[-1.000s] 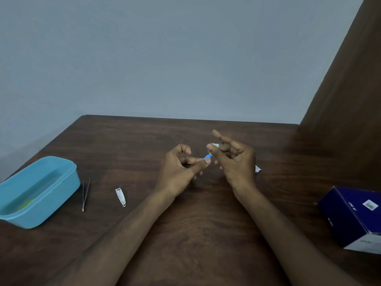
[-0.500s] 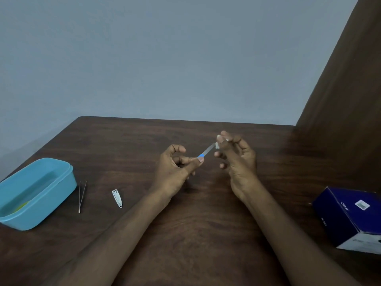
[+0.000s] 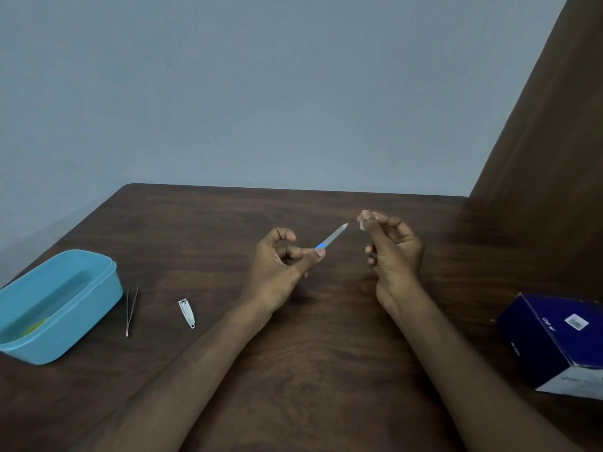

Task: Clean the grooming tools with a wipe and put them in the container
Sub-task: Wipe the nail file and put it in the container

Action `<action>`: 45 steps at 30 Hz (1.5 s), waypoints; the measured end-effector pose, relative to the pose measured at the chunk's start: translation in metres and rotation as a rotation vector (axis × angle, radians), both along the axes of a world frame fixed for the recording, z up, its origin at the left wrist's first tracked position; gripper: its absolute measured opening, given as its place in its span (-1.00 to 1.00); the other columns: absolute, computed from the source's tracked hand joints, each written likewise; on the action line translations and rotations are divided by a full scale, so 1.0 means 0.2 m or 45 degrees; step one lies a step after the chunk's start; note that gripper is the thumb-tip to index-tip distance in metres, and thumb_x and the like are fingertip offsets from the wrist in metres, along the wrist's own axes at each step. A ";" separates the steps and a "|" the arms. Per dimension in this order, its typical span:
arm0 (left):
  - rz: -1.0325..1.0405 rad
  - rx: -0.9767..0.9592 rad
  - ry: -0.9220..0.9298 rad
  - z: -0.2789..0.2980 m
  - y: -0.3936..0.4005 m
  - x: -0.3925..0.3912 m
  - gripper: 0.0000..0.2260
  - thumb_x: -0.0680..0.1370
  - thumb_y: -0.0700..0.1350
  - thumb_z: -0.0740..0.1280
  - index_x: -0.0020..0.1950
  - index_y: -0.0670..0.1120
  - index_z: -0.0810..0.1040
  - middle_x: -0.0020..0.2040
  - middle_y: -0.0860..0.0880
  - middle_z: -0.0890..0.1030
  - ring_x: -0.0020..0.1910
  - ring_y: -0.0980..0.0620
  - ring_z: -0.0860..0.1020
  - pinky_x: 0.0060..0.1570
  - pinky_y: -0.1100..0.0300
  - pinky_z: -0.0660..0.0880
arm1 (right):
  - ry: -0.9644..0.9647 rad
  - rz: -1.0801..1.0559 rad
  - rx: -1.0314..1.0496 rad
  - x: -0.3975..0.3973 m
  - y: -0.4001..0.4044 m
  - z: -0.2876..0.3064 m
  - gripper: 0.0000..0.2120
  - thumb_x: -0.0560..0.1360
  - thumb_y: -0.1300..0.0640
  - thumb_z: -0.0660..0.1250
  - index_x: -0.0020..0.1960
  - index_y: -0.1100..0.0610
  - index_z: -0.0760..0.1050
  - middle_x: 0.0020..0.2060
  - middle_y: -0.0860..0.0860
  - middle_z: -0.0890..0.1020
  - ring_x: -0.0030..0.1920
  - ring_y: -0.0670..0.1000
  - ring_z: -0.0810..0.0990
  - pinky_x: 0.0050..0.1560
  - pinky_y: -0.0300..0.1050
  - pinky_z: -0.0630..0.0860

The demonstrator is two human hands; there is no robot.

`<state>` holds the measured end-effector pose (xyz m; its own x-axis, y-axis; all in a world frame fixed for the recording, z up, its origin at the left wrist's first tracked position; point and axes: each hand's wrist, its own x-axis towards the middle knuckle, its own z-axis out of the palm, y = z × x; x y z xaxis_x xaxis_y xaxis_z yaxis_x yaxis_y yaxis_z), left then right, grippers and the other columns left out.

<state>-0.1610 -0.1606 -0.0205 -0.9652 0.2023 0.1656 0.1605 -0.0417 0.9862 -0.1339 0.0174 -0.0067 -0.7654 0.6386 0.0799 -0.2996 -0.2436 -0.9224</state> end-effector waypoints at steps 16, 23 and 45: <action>-0.023 0.041 0.005 0.02 -0.01 0.02 -0.63 0.51 -0.18 0.60 0.02 -0.06 0.38 -0.25 -0.03 0.75 -0.43 0.19 0.53 -0.38 0.35 0.45 | -0.025 0.197 -0.058 0.01 -0.02 0.01 -0.80 0.52 0.14 0.57 -0.15 0.01 0.55 0.02 -0.04 0.79 -0.49 -0.17 0.41 -0.50 -0.30 0.31; -0.050 0.042 0.011 0.01 -0.01 0.01 -0.61 0.50 -0.15 0.61 -0.01 -0.04 0.37 -0.23 -0.06 0.75 -0.38 0.08 0.51 -0.31 0.24 0.49 | -0.011 0.058 -0.021 0.00 -0.01 0.01 -0.79 0.47 0.13 0.61 -0.09 0.02 0.56 0.01 0.05 0.79 -0.42 -0.19 0.52 -0.52 -0.28 0.29; 0.148 0.032 0.022 -0.02 -0.02 -0.03 -0.88 0.57 -0.19 0.55 0.09 -0.07 0.74 -0.29 0.12 0.70 -0.32 0.22 0.61 -0.31 0.34 0.53 | 0.029 0.219 0.208 0.01 -0.11 -0.04 -0.93 0.50 0.24 0.59 -0.13 0.17 0.71 -0.24 0.10 0.75 -0.22 -0.01 0.69 -0.11 -0.12 0.66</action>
